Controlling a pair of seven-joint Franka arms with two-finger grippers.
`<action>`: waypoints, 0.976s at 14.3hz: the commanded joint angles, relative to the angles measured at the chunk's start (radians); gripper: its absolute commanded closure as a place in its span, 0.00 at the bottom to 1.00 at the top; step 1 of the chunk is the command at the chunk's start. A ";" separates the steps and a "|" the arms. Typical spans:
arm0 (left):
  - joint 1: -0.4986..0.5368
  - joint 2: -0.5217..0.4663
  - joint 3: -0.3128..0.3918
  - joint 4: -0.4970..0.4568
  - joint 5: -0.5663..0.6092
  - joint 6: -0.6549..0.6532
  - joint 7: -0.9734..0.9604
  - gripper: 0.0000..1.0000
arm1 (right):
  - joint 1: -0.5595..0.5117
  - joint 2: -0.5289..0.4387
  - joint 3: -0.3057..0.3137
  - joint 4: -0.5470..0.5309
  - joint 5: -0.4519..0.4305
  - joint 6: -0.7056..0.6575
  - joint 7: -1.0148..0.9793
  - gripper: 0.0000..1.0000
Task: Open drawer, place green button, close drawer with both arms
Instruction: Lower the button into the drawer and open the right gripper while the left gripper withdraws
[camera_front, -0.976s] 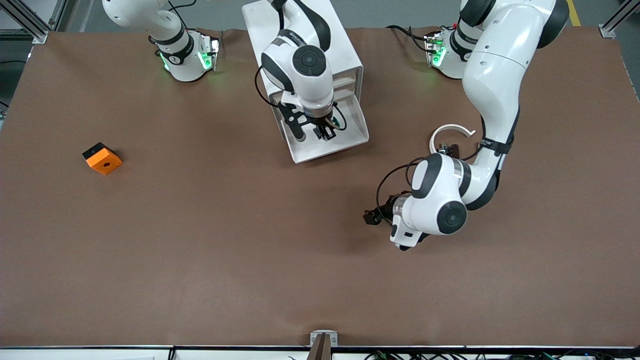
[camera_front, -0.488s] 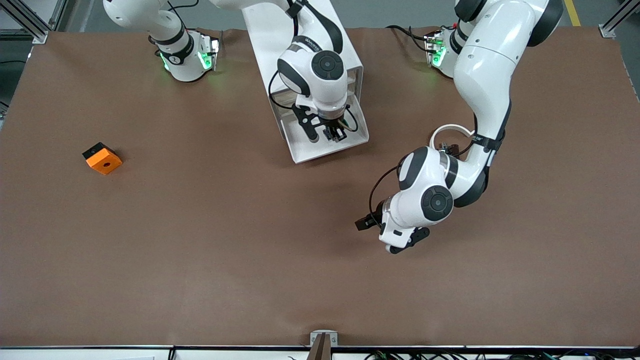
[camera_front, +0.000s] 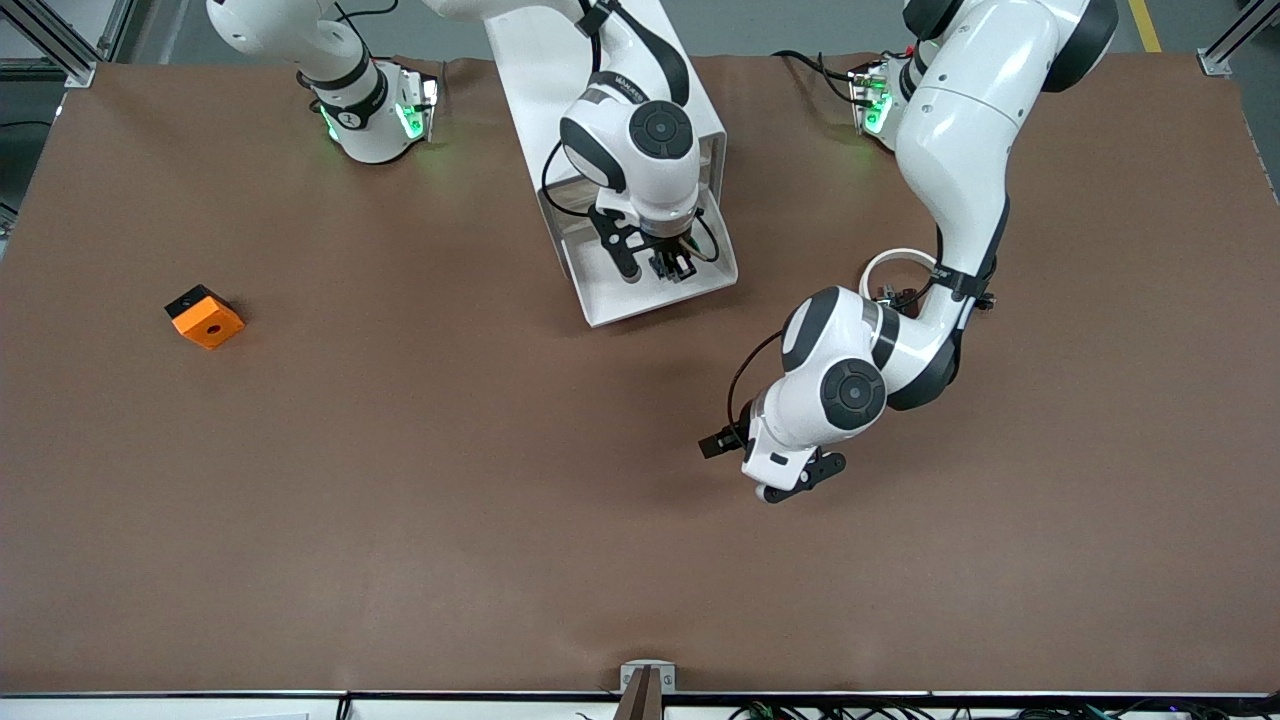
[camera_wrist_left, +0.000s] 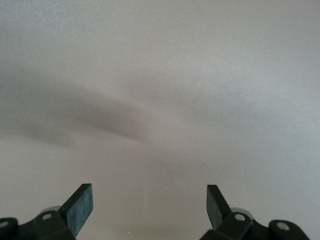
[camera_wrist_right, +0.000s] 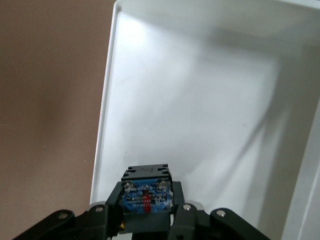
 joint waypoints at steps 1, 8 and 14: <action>-0.013 -0.037 0.004 -0.064 0.023 0.032 0.005 0.00 | 0.021 0.024 -0.011 0.028 -0.019 0.007 0.034 1.00; -0.057 -0.105 0.006 -0.154 0.041 0.069 -0.007 0.00 | 0.027 0.072 -0.010 0.087 -0.014 0.004 0.058 1.00; -0.132 -0.138 0.007 -0.220 0.076 0.082 -0.118 0.00 | 0.039 0.069 -0.010 0.119 -0.075 -0.016 0.041 0.00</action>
